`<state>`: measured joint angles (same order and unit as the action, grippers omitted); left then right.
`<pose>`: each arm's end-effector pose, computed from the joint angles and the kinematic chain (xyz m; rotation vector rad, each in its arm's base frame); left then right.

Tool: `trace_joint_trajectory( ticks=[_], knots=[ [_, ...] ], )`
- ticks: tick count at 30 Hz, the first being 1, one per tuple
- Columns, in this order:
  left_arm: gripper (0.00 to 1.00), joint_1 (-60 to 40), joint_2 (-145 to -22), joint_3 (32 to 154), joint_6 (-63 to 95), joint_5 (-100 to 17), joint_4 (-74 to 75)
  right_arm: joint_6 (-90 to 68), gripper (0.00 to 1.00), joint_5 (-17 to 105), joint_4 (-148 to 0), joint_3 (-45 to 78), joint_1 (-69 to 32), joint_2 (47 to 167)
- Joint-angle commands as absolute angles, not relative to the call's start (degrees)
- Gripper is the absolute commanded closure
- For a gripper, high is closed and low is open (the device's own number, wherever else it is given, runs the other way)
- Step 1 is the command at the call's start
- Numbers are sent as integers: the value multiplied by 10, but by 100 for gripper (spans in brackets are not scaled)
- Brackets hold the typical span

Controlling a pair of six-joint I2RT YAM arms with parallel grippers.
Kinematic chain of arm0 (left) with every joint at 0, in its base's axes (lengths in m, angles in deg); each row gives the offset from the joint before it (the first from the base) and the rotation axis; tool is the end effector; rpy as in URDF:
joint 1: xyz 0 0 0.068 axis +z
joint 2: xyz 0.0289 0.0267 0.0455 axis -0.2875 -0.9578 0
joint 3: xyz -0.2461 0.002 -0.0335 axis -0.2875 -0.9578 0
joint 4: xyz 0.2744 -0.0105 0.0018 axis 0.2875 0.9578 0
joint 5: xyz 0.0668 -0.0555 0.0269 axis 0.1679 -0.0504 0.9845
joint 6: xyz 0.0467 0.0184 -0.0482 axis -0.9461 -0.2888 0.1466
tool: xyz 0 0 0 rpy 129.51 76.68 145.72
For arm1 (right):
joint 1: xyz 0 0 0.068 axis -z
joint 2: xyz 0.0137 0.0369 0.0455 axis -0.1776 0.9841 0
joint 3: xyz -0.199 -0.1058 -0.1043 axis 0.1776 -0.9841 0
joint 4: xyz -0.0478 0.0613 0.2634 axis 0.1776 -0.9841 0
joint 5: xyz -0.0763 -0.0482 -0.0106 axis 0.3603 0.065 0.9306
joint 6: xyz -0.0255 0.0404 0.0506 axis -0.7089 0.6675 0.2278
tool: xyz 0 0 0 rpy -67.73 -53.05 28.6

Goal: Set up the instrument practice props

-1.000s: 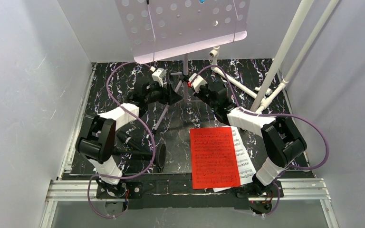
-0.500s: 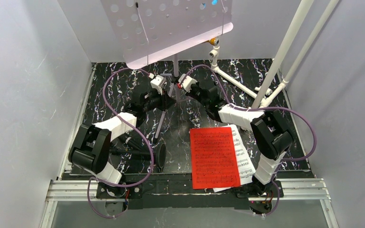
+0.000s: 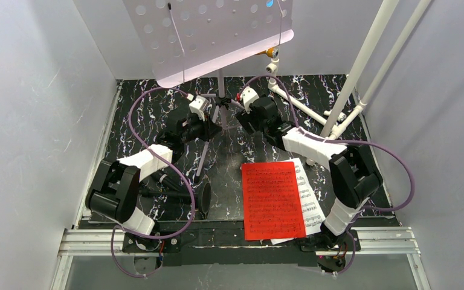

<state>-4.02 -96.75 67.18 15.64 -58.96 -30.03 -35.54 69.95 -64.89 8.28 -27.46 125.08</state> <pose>0.3372 -0.1539 0.2015 0.4879 1.7209 -0.7892 0.3486 0.2468 0.2123 -0.7208 1.8165 -0.0893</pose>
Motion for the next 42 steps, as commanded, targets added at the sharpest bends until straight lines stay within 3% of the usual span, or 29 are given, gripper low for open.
trace_joint_trajectory(
  ticks=[1,6,13,20,31,42],
  knots=[
    [100,-26,-940,667,187,-534,-254,-215,12,711,-783,119,-285,1199],
    [100,-29,-939,672,182,-529,-244,-69,10,600,-802,116,-285,1158],
    [100,-32,-949,678,188,-524,-235,95,7,476,-640,92,-288,1114],
    [100,-35,-942,678,188,-521,-228,207,32,527,-648,146,-294,1160],
    [100,-42,-934,680,182,-515,-220,223,38,572,-619,185,-320,1215],
    [100,-43,-924,680,184,-513,-217,311,63,663,-652,211,-320,1236]
  ],
)
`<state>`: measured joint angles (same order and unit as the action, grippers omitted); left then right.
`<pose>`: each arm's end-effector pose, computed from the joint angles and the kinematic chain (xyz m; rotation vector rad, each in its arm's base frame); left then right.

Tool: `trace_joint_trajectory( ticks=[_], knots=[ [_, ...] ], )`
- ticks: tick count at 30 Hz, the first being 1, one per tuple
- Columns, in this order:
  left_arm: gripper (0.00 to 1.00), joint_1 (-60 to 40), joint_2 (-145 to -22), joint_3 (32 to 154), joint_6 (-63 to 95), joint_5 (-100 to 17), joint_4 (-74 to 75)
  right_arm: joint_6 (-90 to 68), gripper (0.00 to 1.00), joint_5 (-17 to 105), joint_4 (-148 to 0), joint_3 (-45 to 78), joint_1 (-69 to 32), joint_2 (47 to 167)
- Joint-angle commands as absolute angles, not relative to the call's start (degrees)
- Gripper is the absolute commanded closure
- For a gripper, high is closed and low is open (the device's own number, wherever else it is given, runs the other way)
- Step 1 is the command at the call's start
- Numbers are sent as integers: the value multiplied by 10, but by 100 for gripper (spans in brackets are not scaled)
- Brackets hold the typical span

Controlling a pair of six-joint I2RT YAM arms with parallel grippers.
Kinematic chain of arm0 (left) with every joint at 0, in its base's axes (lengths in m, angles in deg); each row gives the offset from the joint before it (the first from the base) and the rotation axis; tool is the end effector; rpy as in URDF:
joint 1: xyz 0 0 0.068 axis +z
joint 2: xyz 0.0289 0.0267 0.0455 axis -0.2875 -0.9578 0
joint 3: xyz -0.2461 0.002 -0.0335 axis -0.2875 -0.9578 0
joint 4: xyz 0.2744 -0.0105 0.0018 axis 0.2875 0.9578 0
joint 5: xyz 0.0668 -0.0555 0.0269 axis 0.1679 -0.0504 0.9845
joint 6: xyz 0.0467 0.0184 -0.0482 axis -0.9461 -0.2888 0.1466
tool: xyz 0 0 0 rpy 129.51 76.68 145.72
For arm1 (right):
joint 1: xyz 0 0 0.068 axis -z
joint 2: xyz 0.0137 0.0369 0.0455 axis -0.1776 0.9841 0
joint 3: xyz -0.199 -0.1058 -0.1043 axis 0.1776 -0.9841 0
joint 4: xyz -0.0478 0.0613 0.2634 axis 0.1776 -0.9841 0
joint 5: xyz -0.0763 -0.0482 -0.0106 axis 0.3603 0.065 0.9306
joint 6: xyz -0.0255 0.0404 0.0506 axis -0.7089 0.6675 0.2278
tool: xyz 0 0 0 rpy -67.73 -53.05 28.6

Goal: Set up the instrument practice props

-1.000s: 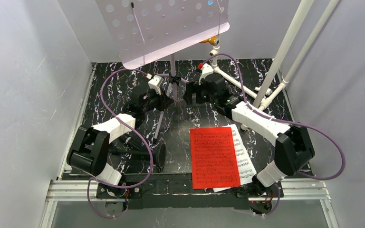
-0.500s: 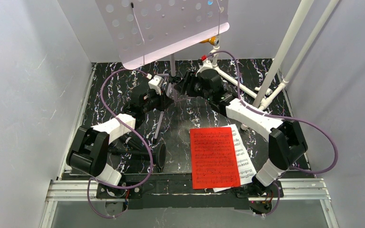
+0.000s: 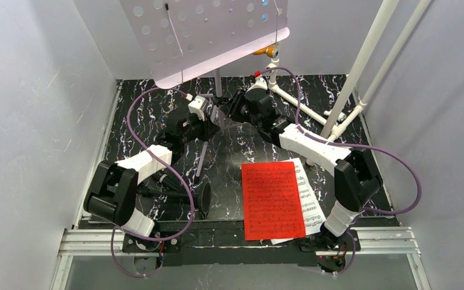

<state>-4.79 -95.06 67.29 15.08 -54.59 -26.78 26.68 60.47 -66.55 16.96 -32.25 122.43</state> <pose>0.3347 -0.1540 0.2052 0.4498 1.7519 -0.7266 0.3281 0.2886 0.2848 0.1492 1.8991 0.9227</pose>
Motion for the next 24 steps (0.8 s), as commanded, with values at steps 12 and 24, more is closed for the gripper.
trace_joint_trajectory(
  ticks=[12,24],
  knots=[
    [100,-43,-923,683,186,-512,-214,289,51,652,-675,237,-320,1240],
    [100,-43,-925,685,194,-517,-214,321,75,632,-685,260,-320,1269]
  ],
)
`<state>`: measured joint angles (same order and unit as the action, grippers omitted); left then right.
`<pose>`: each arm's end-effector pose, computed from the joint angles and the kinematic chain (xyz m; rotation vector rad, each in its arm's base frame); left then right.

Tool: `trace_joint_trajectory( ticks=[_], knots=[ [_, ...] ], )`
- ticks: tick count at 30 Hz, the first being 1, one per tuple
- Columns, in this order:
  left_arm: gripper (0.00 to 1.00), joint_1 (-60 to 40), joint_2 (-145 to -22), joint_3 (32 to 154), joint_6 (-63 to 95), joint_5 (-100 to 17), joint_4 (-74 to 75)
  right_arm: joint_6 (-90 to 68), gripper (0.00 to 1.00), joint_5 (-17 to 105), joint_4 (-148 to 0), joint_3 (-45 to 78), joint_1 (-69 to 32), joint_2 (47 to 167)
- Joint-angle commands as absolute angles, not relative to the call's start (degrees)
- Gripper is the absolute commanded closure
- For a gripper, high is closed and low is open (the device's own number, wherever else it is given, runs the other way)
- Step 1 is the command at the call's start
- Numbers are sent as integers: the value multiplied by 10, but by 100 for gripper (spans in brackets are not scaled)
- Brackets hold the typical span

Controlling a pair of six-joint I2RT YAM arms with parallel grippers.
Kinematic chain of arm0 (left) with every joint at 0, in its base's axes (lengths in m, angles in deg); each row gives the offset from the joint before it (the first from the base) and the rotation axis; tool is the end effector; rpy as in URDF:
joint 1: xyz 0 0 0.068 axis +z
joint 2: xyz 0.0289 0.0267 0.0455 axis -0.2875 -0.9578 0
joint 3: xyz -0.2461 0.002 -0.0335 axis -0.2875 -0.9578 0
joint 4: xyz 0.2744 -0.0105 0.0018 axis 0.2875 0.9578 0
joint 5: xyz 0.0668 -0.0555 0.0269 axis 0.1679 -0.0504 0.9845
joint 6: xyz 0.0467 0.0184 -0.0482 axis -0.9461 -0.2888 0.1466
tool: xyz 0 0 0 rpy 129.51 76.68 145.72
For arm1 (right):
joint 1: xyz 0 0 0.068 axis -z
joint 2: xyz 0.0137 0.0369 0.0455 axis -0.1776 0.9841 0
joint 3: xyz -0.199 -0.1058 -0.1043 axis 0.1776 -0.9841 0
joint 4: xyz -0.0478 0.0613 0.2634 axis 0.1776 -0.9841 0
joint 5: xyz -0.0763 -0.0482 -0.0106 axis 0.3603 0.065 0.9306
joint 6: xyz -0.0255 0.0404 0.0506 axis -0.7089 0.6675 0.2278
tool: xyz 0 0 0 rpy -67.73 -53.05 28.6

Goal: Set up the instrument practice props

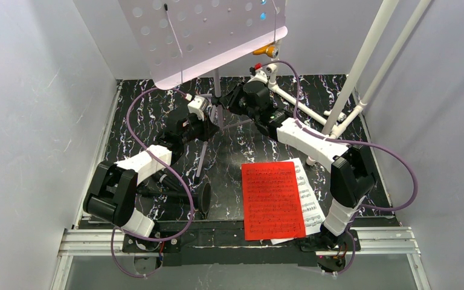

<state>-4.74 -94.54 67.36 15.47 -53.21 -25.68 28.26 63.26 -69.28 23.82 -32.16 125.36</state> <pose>0.3347 -0.1523 0.2063 0.4251 1.7661 -0.7098 0.3407 0.2955 0.3040 0.2136 1.8652 0.9126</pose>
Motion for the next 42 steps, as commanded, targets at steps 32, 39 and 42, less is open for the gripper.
trace_joint_trajectory(
  ticks=[32,39,42],
  knots=[
    [100,-43,-923,688,201,-521,-212,481,81,613,-524,21,-293,1271],
    [100,-43,-927,691,205,-525,-212,630,93,497,-383,-14,-283,1329],
    [100,-43,-926,691,205,-525,-212,652,91,483,-349,-25,-282,1344]
  ],
)
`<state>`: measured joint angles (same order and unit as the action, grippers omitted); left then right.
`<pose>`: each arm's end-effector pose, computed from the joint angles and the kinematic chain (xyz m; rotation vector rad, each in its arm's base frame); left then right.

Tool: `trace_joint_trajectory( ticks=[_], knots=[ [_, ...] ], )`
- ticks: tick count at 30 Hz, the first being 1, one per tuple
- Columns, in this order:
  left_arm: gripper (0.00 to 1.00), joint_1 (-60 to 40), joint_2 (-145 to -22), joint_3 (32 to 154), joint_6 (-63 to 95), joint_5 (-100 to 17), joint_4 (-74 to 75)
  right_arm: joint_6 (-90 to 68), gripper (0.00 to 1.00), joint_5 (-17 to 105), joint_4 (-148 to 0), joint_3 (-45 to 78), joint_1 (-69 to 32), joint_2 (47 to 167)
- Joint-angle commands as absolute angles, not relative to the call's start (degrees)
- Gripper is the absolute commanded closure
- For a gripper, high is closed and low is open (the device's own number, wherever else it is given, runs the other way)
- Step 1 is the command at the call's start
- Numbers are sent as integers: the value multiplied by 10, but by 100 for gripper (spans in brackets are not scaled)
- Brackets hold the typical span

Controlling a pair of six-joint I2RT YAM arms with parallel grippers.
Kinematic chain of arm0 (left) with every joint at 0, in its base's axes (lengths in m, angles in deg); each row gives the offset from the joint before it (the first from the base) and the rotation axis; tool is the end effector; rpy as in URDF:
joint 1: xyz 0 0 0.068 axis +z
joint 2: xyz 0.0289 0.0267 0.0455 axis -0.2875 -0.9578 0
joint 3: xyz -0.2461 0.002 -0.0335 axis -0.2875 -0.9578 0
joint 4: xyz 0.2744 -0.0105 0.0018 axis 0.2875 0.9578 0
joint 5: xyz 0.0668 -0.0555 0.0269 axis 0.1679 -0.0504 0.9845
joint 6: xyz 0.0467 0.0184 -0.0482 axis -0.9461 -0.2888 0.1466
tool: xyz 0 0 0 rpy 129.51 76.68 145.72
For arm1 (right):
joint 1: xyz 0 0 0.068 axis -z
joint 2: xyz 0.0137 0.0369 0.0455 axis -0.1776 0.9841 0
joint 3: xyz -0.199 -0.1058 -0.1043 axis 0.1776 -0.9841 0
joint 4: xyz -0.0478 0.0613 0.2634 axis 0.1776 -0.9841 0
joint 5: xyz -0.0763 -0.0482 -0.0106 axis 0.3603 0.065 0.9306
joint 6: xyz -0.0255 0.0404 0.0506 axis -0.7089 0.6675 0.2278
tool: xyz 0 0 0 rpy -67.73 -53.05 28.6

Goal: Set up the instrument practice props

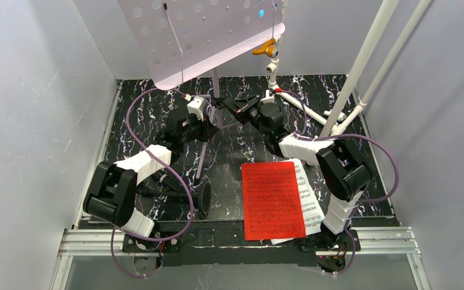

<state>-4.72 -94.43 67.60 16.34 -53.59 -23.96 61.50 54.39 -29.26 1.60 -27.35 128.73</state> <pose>0.3341 -0.1523 0.2047 0.4160 1.7950 -0.7257 0.3466 0.2632 0.2208 0.6688 1.6298 1.5339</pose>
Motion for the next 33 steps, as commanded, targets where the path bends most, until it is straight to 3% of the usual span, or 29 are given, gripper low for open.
trace_joint_trajectory(
  ticks=[1,7,12,19,23,27,33],
  knots=[
    [100,-43,-925,690,205,-524,-212,657,90,483,-349,-28,-283,1344],
    [100,-43,-924,691,205,-523,-212,776,82,422,-175,-87,-280,1373],
    [100,-43,-925,691,207,-525,-212,702,57,415,-254,-90,-278,1335],
    [100,-43,-926,691,208,-524,-212,331,25,526,-530,-42,-279,1206],
    [100,-43,-927,693,210,-526,-212,87,12,594,-592,-15,-313,1151],
    [100,-43,-928,695,214,-529,-212,-214,9,704,-583,-8,-399,1145],
    [100,-43,-924,692,213,-527,-212,-596,8,688,-417,-69,-465,1139]
  ],
)
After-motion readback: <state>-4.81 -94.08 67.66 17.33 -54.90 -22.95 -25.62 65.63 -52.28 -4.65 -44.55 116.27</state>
